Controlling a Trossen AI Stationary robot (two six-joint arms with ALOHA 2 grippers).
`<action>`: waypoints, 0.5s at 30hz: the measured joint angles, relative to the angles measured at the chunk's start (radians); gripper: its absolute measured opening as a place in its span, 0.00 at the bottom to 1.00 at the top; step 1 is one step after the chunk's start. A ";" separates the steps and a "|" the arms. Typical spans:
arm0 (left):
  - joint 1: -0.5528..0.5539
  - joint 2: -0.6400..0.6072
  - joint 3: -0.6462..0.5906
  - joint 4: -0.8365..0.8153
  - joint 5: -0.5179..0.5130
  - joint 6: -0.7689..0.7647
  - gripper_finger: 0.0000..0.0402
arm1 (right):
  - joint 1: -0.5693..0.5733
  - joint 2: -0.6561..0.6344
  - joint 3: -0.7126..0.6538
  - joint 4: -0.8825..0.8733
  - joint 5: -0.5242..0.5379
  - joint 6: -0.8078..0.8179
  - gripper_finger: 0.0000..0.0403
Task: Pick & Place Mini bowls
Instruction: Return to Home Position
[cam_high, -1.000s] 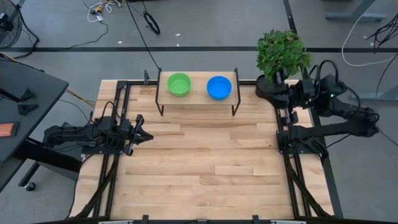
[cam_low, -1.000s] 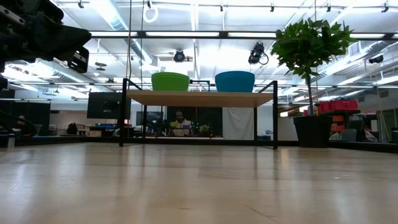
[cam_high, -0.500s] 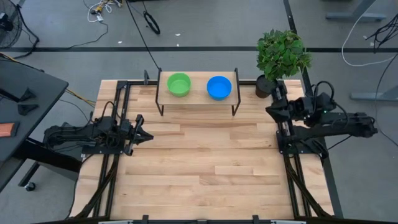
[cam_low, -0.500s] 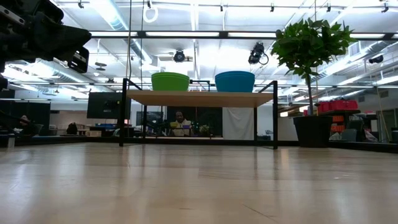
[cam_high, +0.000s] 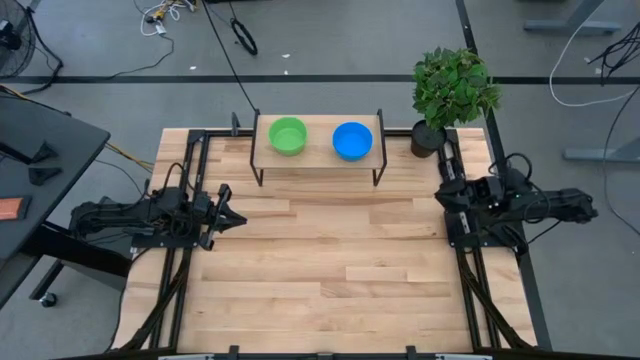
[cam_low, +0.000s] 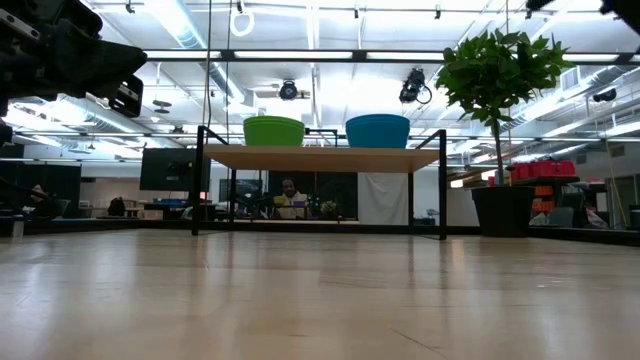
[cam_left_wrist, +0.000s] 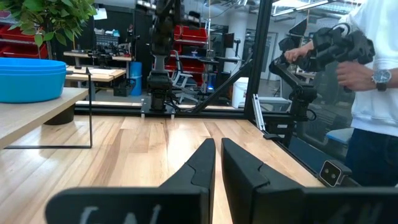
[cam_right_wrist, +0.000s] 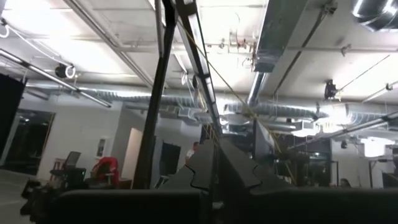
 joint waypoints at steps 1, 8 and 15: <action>0.000 0.000 0.000 0.000 0.000 0.000 0.07 | 0.000 -0.012 -0.017 -0.002 0.000 0.001 0.06; 0.000 0.000 0.000 0.000 0.000 0.000 0.07 | 0.000 -0.075 -0.097 -0.003 0.011 -0.043 0.06; 0.000 0.000 0.000 0.000 0.000 0.000 0.07 | -0.001 -0.116 -0.163 -0.007 0.053 -0.039 0.06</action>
